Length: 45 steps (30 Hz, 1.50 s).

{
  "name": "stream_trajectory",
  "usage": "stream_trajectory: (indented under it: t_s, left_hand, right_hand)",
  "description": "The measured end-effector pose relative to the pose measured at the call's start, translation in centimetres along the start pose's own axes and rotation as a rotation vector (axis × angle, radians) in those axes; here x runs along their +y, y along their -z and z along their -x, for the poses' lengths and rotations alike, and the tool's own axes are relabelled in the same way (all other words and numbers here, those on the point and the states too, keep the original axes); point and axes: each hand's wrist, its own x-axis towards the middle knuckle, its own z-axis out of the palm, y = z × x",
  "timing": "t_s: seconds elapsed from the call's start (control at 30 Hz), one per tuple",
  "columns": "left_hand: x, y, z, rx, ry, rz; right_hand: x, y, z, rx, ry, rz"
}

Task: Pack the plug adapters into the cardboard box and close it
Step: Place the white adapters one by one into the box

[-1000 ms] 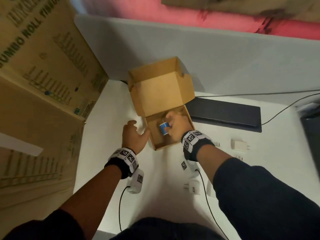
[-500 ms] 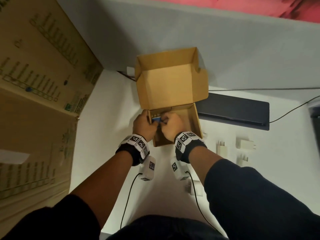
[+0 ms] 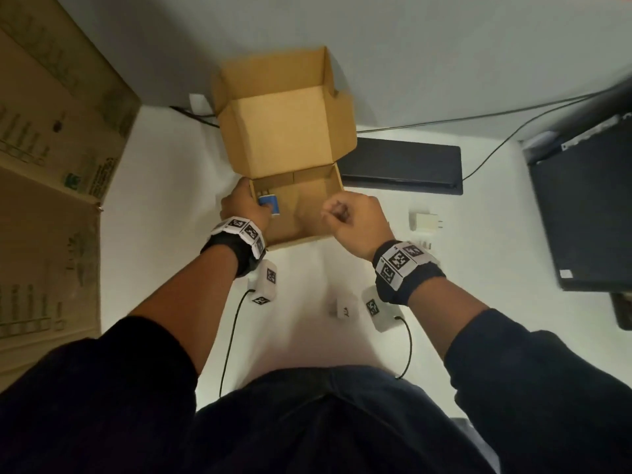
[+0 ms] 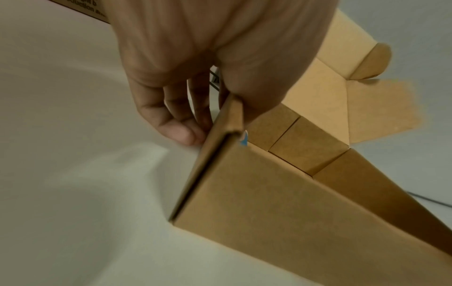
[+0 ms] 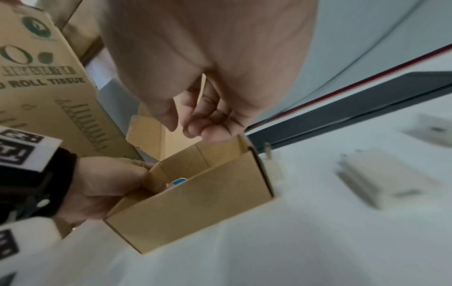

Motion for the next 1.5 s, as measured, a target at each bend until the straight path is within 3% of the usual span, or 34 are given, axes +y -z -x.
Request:
stream_trajectory:
  t_s: [0.07,0.17,0.3,0.47,0.6,0.7,0.83,1.1,1.5]
  left_hand:
    - [-0.2,-0.5,0.7,-0.010,-0.009,-0.020]
    - [-0.5,-1.2,1.9,-0.014,-0.022,-0.030]
    - [-1.2,-1.6,3.3,-0.005,-0.027,-0.038]
    - [-2.0,-2.1,4.9,-0.024,-0.014,-0.038]
    - [-2.0,-1.8,5.4,-0.030,-0.027,-0.026]
    - [-1.8,-1.6,5.7,-0.031,-0.027,-0.005]
    - [-1.8,-1.4,6.1,-0.029,-0.035,0.022]
    - [-2.1,-1.4,5.8,-0.051,-0.068,0.033]
    - [-1.8,-1.4,4.8,-0.105,-0.035,0.113]
  right_hand:
    - [1.3,0.6,2.3,-0.030,-0.035,0.009]
    - [3.3,0.9,5.4,-0.201,-0.078,0.105]
    - [5.3,-0.4,8.0,-0.551,-0.016,0.543]
    - [5.8,-2.2,8.9,-0.647,0.058,0.704]
    - [3.8,-1.7,8.2,-0.596,0.082,0.426]
    - [1.4,-1.1,6.8,-0.409,0.088,0.221]
    - [-0.5,-1.9,3.4,-0.215,0.050,0.278]
    - [-1.1,-5.4,-1.9,-0.235,-0.164,0.492]
    - [0.9,-6.3,-2.5,-0.217,-0.226,0.331]
